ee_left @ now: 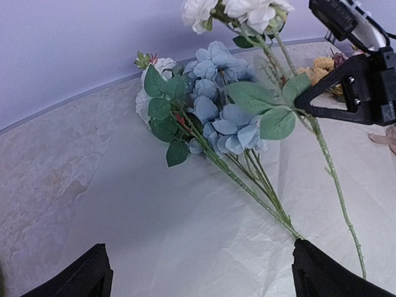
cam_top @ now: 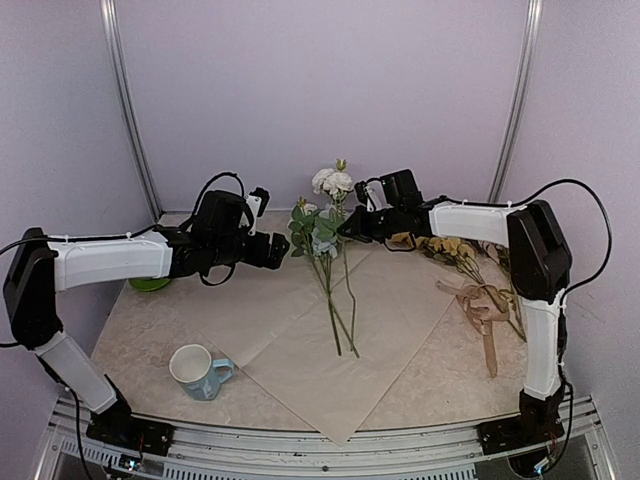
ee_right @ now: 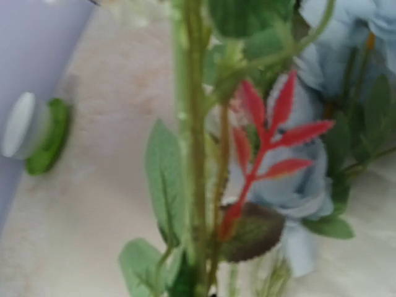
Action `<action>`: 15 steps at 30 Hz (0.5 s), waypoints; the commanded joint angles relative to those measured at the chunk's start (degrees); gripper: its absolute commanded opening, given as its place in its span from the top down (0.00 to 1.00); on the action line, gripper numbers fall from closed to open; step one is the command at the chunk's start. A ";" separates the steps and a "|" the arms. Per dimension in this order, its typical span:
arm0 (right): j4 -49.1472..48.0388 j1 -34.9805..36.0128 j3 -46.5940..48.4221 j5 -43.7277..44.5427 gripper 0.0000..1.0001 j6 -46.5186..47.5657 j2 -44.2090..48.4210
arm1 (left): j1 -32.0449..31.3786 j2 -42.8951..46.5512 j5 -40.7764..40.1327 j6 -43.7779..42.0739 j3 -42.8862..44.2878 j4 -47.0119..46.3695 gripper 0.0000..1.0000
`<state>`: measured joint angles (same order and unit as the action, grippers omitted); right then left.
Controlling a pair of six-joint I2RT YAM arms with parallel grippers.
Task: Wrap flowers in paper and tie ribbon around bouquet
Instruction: Place the fake flower on the flattened wrapping paper.
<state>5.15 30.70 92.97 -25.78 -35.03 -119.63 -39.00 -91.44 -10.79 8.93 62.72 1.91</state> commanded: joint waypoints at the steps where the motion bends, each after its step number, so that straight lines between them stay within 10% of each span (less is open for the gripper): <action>1: 6.74 0.24 7.05 1.12 0.89 4.51 -4.96 | 0.21 0.43 0.09 -0.13 -0.52 -0.85 0.01; 7: 16.79 -1.00 12.79 4.93 0.47 13.06 -5.05 | 0.33 -0.05 -0.12 -0.30 -0.44 -0.51 0.01; 10: 23.80 -3.31 14.75 7.02 0.02 19.13 -1.51 | 0.33 -0.01 -0.12 -0.30 -0.58 -0.50 0.01; 15: 32.74 -10.97 9.89 15.26 0.00 26.11 9.31 | 0.33 -0.20 -0.16 -0.57 -0.60 -0.72 0.01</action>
<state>28.12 26.74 105.19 -17.85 -16.82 -120.84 -38.96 -91.44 -10.79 8.91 62.70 1.91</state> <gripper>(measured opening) 0.995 0.988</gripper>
